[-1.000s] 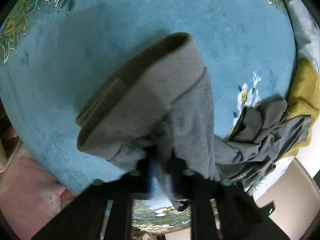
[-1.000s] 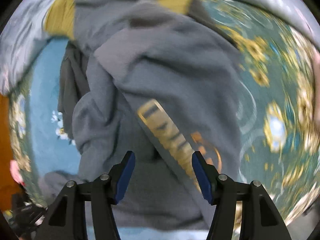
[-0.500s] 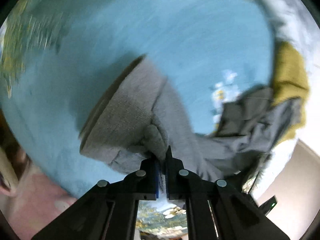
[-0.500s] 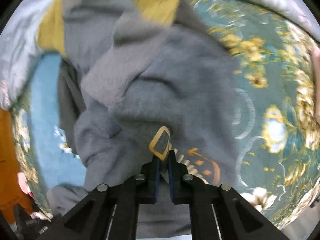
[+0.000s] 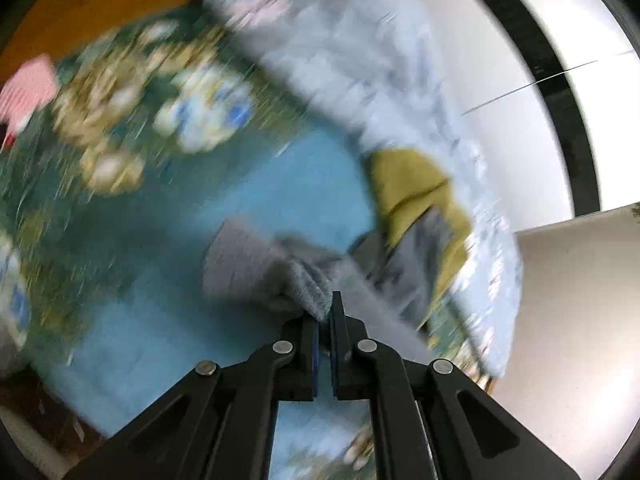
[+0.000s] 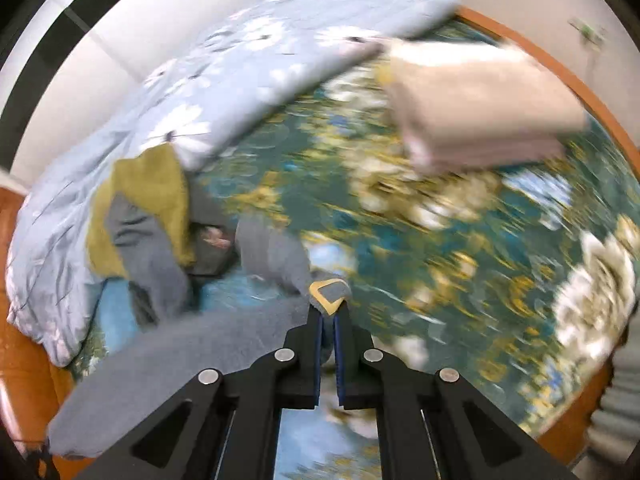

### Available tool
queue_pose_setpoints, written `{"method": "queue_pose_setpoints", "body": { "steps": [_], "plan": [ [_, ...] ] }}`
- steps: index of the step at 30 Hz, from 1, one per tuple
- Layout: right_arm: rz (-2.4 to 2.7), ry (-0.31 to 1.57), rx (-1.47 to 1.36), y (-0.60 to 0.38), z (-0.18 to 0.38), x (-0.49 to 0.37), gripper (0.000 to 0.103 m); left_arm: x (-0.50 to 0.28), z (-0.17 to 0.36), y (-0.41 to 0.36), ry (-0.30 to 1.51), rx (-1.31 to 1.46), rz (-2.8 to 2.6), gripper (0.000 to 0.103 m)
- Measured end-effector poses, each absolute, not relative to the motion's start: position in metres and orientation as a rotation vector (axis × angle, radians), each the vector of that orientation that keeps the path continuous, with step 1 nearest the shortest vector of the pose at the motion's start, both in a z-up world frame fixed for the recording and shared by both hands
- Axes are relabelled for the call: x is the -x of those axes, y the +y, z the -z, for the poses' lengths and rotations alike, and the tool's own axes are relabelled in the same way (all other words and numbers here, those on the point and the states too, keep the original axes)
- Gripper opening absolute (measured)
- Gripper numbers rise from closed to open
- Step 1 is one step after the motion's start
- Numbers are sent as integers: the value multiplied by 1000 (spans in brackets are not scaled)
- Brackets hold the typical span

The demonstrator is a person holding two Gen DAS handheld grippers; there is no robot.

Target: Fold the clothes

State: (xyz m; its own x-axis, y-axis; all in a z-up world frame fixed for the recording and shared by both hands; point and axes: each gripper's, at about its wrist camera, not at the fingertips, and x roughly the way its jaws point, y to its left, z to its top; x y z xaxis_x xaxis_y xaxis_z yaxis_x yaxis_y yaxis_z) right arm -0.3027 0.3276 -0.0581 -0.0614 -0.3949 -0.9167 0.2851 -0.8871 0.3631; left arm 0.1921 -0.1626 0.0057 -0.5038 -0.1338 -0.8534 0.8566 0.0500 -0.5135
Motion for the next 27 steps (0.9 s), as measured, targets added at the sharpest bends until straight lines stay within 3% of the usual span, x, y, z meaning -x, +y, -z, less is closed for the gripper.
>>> {"method": "queue_pose_setpoints", "body": {
  "steps": [6, 9, 15, 21, 24, 27],
  "plan": [
    [1906, -33, -2102, 378, 151, 268, 5, -237, 126, -99, 1637, -1001, 1140, 4],
    [1857, -73, -2183, 386, 172, 255, 5, -244, 157, -81, 1628, -1094, 992, 4],
    [1896, -142, -2059, 383, 152, 260, 5, -235, 145, -91, 1553, -1082, 1096, 4],
    [2015, -245, -1749, 391, 92, 272, 5, -237, 123, -99, 1544, -960, 1204, 4],
    [2007, -189, -1789, 400, 112, 261, 5, -242, 130, -87, 1487, -1058, 1188, 4],
    [1910, -215, -2006, 415, 170, 245, 6, -251, 144, -78, 1465, -1113, 1114, 4]
  ]
}}
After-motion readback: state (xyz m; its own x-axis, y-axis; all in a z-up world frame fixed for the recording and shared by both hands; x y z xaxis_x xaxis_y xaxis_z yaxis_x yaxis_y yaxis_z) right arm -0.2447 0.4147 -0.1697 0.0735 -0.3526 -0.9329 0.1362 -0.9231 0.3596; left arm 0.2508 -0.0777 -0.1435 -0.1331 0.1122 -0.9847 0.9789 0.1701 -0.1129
